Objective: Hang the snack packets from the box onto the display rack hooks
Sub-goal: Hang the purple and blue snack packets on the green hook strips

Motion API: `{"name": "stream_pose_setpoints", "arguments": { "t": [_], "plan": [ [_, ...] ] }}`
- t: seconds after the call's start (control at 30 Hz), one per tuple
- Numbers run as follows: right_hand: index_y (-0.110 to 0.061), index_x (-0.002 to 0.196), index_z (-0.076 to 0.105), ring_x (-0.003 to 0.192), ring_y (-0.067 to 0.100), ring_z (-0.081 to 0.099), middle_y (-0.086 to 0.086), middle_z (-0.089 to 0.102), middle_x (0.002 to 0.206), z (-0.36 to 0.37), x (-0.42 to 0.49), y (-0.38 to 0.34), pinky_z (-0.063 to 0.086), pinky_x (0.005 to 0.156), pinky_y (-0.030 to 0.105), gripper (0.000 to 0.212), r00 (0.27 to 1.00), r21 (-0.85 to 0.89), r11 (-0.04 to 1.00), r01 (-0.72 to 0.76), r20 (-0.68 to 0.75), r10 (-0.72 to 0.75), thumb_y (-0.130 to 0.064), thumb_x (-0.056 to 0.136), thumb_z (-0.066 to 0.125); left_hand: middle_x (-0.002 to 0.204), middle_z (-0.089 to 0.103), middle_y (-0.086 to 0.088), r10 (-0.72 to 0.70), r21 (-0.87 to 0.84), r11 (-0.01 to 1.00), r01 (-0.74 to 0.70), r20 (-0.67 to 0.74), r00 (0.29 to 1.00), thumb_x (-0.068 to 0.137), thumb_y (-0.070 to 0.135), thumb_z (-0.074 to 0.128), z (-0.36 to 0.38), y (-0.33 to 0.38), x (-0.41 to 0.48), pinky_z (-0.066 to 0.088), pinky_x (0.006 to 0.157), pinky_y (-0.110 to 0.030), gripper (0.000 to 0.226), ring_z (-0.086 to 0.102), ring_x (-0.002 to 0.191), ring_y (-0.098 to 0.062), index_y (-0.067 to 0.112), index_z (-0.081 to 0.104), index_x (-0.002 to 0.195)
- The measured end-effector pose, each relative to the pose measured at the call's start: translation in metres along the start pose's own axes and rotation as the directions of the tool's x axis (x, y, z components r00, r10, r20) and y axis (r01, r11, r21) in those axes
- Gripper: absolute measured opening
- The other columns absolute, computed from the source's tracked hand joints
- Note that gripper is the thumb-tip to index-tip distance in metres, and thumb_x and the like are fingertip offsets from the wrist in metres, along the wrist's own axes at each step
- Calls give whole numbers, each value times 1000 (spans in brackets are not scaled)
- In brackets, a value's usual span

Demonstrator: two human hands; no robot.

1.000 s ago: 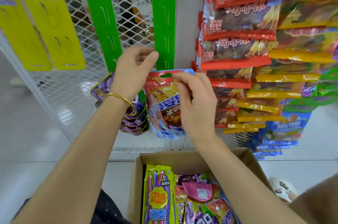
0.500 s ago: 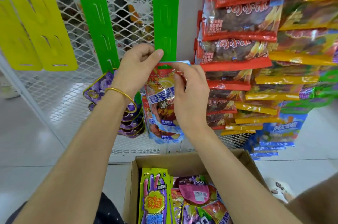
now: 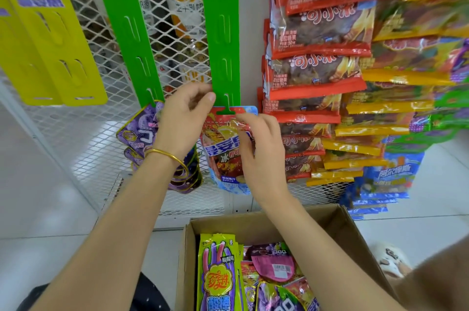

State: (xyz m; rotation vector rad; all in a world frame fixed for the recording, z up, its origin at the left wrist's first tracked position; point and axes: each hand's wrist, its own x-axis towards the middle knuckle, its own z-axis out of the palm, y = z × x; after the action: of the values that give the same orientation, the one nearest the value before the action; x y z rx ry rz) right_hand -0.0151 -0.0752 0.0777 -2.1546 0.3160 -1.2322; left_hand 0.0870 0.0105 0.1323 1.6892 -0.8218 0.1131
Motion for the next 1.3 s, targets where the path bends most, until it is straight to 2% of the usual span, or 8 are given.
{"name": "stream_pose_setpoints", "arguments": {
  "t": [0.2, 0.37, 0.43, 0.57, 0.7, 0.9, 1.07, 1.3],
  "plan": [
    [-1, 113, 60, 119, 16, 44, 12, 51, 122, -32, -44, 19, 31, 102, 11, 34, 991, -90, 990, 105, -78, -112, 11, 83, 51, 108, 48, 4, 275, 315, 926, -207, -191, 942, 80, 12, 57, 6, -5, -43, 42, 94, -40, 30, 50, 107, -23, 17, 54, 109],
    [-8, 108, 60, 95, 12, 54, 6, 54, 112, -61, -101, 85, 48, 78, 27, 30, 972, -137, 977, -166, 144, 185, 5, 84, 48, 98, 45, 8, 278, 269, 914, -305, 134, 951, 80, 10, 53, 41, -16, -102, 40, 79, -26, 21, 50, 87, -17, 12, 56, 101],
    [-9, 109, 60, 95, 21, 58, 8, 58, 109, -66, -134, 132, 49, 80, 41, 27, 842, -290, 894, -340, 329, 427, 2, 85, 51, 99, 45, 10, 178, 265, 924, -276, 339, 924, 82, 18, 49, 55, -30, -127, 36, 78, -20, 23, 47, 88, -9, 16, 55, 104],
    [-11, 115, 61, 107, 25, 59, 8, 64, 115, -70, -214, 192, 45, 92, 33, 28, 257, -605, 627, -491, 587, 768, -16, 88, 59, 106, 50, 5, 32, 272, 934, -231, 580, 814, 82, 29, 42, 74, -52, -159, 36, 77, -19, 32, 48, 90, -5, 19, 54, 110],
    [-8, 132, 44, 116, 27, 52, 12, 55, 129, -55, -266, 203, 41, 92, 29, 48, 35, -627, 534, -568, 629, 776, -21, 89, 61, 103, 45, 11, -76, 298, 943, -148, 624, 778, 84, 25, 45, 83, -62, -166, 40, 76, -21, 30, 51, 89, -3, 19, 56, 111],
    [-15, 134, 38, 125, 33, 38, 12, 38, 138, -58, -280, 221, 38, 99, 43, 41, 190, -804, 417, -424, 371, 909, -17, 93, 48, 102, 45, 12, -172, 338, 939, -61, 616, 769, 83, 17, 49, 89, -75, -164, 41, 78, -20, 29, 51, 93, 3, 20, 56, 111],
    [-21, 140, 28, 121, 34, 48, 12, 46, 135, -62, -270, 239, 39, 100, 42, 54, 62, -760, 363, -539, 394, 917, -18, 91, 51, 103, 46, 9, -196, 351, 936, -38, 607, 770, 85, 8, 55, 92, -82, -162, 39, 78, -17, 28, 51, 92, 2, 18, 57, 111],
    [4, 101, 65, 83, 25, 57, 15, 63, 90, -72, -252, 247, 44, 73, 31, 22, 136, -632, 286, -720, 276, 952, -10, 84, 65, 100, 45, 10, -230, 369, 929, -21, 622, 748, 86, 9, 55, 100, -81, -160, 39, 76, -13, 28, 50, 90, 4, 18, 57, 112]
  ]
}}
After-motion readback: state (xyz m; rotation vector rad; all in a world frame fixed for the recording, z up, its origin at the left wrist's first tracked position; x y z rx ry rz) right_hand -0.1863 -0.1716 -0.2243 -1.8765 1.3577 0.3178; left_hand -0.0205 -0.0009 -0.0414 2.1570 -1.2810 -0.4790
